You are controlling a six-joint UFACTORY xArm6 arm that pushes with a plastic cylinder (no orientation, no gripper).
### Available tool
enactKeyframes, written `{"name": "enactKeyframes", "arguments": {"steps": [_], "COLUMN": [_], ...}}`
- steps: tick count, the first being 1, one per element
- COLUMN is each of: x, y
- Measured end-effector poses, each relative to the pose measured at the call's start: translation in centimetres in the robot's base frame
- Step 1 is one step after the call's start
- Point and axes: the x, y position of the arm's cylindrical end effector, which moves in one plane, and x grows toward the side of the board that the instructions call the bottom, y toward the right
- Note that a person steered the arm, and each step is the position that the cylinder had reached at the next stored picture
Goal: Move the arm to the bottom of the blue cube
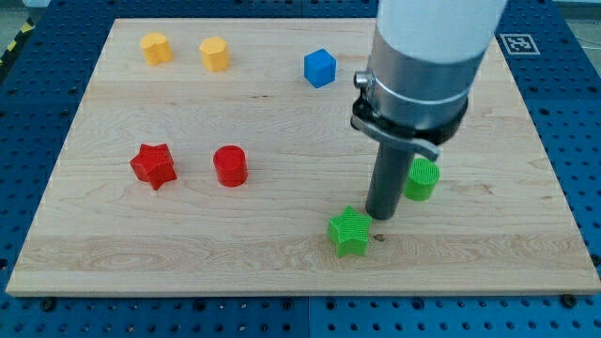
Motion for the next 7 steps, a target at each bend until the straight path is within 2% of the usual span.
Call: {"name": "enactKeyframes", "arguments": {"steps": [1, 3, 7], "x": [2.0, 1.5, -17.5], "y": [0.0, -0.4, -10.6]}}
